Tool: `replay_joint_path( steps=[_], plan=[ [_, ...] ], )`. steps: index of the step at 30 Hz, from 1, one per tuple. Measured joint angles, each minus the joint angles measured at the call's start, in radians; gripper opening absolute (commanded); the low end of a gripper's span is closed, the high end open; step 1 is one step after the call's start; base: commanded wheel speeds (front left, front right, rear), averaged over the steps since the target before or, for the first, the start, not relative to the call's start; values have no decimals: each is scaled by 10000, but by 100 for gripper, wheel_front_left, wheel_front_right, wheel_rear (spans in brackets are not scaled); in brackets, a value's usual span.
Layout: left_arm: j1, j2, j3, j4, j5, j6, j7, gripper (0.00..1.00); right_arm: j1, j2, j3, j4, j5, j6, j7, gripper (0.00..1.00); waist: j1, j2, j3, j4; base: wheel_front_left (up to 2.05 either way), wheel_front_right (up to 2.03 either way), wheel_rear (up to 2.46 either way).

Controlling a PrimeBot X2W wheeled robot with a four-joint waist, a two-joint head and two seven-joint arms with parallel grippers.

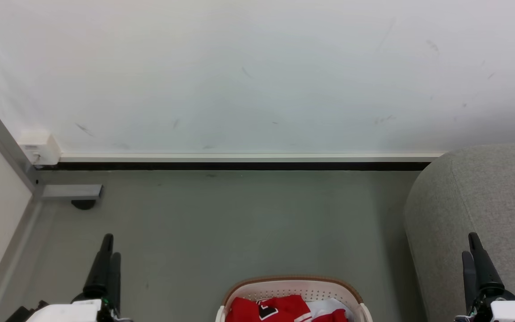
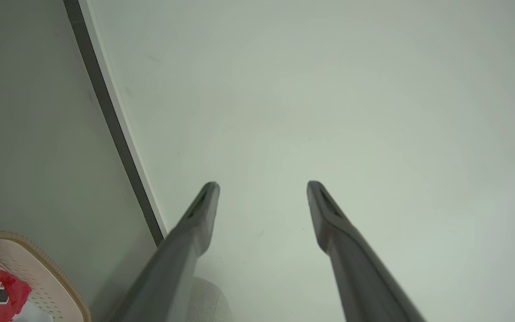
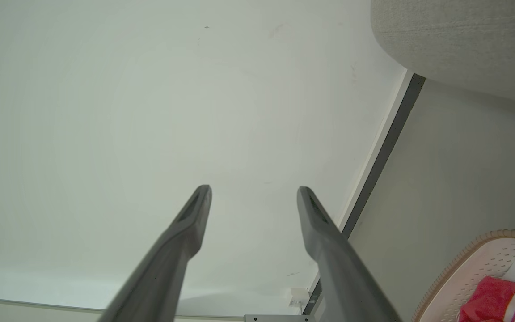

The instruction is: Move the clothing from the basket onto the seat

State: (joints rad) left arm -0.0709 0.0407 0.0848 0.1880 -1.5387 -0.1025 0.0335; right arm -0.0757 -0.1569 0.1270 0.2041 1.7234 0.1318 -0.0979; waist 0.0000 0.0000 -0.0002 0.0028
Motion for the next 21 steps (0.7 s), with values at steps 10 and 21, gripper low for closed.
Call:
replay_joint_path(
  steps=[10, 21],
  plan=[
    [3, 36, -88, -305, 2205, -27, -437, 100, -19, 121, 79, -286, -1197, 0, -196, 100, 0, 0, 17, -15, 0, 0, 0],
    [96, 25, -4, -426, 4374, -44, -796, 100, -26, 303, 247, -430, -3369, 0, -447, 100, 0, 0, 12, -20, 0, 0, 0]
  ],
)
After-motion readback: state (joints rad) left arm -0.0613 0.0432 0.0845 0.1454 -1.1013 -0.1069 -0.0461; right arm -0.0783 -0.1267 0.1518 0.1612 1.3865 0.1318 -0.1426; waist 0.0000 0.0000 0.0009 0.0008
